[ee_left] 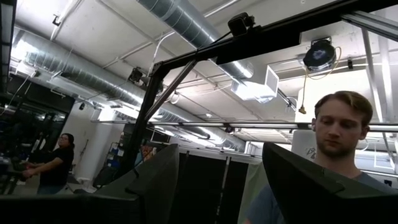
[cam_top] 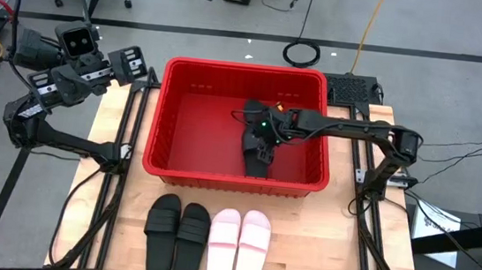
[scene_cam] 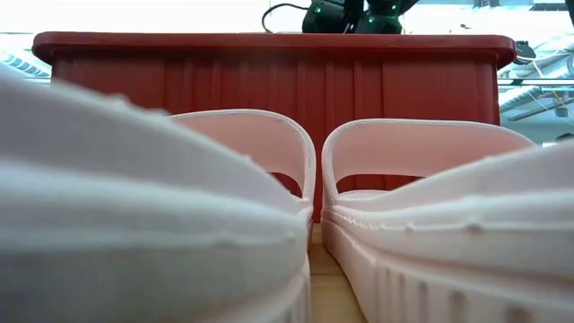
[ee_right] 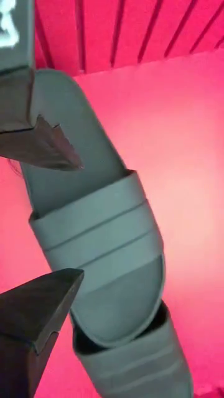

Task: Pick and place slides into bin
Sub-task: Put the left pink slide into the red bin

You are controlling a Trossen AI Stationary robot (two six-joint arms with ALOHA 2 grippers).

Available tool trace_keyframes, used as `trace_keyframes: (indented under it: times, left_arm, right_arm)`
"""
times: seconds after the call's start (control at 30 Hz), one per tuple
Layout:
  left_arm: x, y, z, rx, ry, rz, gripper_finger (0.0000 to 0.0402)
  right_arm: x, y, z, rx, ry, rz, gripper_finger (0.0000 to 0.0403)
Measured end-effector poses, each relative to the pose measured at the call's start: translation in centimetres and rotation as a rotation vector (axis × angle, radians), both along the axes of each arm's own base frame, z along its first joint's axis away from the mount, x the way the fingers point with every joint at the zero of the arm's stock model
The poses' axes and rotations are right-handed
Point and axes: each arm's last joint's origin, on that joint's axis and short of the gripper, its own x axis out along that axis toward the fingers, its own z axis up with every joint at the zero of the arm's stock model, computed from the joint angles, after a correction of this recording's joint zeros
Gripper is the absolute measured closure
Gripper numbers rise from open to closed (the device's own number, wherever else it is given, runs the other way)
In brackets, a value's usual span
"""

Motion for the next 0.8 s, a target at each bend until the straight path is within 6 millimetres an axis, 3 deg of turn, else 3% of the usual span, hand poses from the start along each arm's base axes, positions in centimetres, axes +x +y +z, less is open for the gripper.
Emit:
trace_keyframes:
  times: [0.33, 0.8]
  left_arm:
    - [0.0, 0.0, 0.0, 0.000, 0.000, 0.000, 0.0160]
    - [0.1, 0.0, 0.0, 0.007, -0.015, 0.023, 0.0160]
  right_arm:
    - [-2.2, 0.7, 5.0, 0.004, -0.186, -0.069, 0.0147]
    - [-4.5, 3.1, 14.1, 0.079, -0.792, -0.142, 0.0149]
